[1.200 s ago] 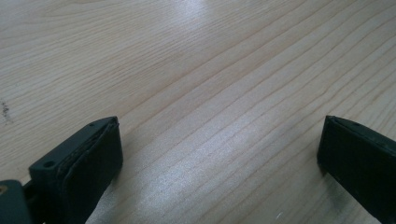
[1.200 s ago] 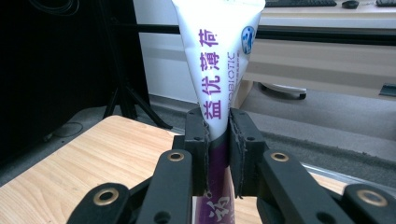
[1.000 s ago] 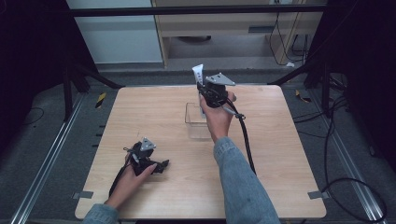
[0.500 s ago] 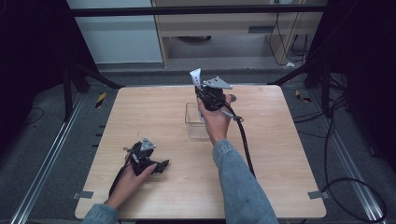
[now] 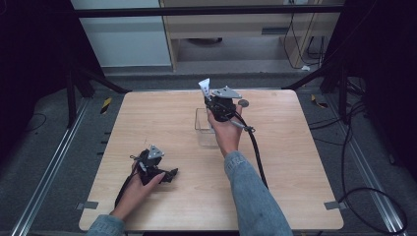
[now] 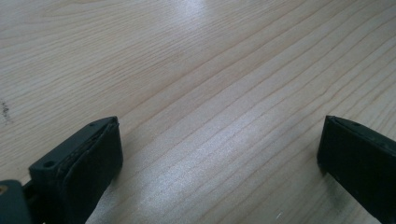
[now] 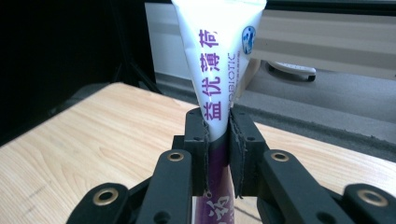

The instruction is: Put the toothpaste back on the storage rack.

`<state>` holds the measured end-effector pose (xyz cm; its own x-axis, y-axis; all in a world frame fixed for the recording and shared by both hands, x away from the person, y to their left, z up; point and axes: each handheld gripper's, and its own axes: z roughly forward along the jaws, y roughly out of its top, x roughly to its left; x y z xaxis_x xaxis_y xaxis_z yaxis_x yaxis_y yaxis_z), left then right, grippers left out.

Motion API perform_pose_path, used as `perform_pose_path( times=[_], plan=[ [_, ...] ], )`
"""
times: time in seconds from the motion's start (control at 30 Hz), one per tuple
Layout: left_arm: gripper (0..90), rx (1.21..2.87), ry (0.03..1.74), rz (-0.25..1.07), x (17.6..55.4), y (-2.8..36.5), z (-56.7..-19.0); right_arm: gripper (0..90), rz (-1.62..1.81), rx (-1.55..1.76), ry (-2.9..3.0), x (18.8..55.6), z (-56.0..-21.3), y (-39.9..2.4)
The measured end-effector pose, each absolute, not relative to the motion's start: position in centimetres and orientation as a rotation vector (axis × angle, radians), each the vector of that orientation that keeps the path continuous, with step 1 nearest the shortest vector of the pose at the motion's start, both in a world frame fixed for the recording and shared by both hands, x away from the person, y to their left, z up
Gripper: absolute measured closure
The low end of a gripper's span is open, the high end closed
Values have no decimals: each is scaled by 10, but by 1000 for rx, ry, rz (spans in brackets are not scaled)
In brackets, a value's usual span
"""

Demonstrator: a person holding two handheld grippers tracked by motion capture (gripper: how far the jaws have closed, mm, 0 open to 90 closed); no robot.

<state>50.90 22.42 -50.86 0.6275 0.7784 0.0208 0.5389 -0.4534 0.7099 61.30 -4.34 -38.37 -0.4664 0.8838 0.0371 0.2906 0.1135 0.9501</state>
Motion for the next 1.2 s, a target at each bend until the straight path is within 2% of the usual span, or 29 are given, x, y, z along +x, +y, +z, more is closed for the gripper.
perform_pose_path(
  times=[1.2],
  plan=[
    [0,2169,1026,454,509,224,-509,788,1279,1135,1917,608,-406,-40]
  ],
)
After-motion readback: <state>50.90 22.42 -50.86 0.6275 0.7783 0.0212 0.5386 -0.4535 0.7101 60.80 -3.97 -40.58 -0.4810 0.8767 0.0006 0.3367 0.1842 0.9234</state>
